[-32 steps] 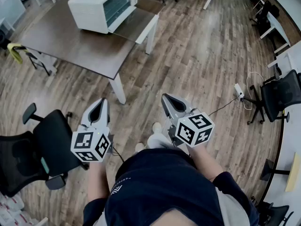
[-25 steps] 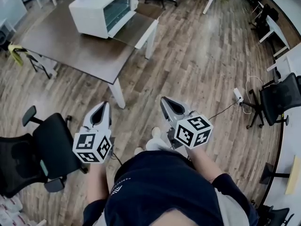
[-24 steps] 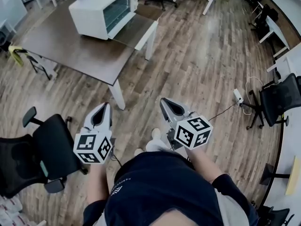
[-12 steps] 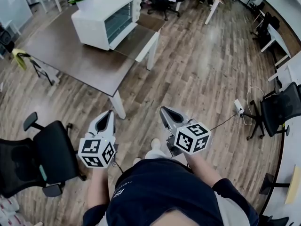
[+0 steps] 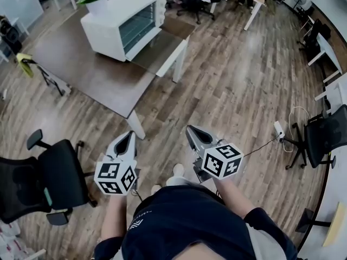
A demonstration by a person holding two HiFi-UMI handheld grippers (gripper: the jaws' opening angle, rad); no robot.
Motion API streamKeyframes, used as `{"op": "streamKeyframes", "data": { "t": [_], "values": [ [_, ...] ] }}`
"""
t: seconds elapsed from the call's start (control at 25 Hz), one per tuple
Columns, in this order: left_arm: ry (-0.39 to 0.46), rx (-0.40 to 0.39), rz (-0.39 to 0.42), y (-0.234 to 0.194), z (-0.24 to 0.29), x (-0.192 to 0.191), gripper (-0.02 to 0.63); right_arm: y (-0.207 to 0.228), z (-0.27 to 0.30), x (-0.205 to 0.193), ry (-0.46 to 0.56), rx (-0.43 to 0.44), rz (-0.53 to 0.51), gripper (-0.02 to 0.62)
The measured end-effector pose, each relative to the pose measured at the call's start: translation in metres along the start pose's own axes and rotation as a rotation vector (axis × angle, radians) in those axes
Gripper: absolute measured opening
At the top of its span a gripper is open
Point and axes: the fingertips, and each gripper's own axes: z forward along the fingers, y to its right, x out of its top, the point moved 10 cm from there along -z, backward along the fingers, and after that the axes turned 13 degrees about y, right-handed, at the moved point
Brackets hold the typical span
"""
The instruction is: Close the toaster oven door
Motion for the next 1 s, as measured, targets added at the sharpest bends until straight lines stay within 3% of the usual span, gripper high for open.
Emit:
{"op": "streamKeyframes", "data": {
  "t": [0.36, 0.68, 1.0],
  "values": [
    [-0.009, 0.027, 0.008, 0.018, 0.045, -0.002, 0.006, 0.047, 0.023, 0.018, -0.021, 0.057, 0.016, 0.002],
    [-0.006, 0.104, 0.034, 0.04, 0.076, -0.003, 0.011, 0.084, 0.029, 0.032, -0.046, 0.115, 0.021, 0.002],
    [0.012, 0.159, 0.045, 0.029, 0.081, -0.002, 0.018, 0.106, 0.039, 0.036, -0.041, 0.103, 0.027, 0.002]
  ]
}}
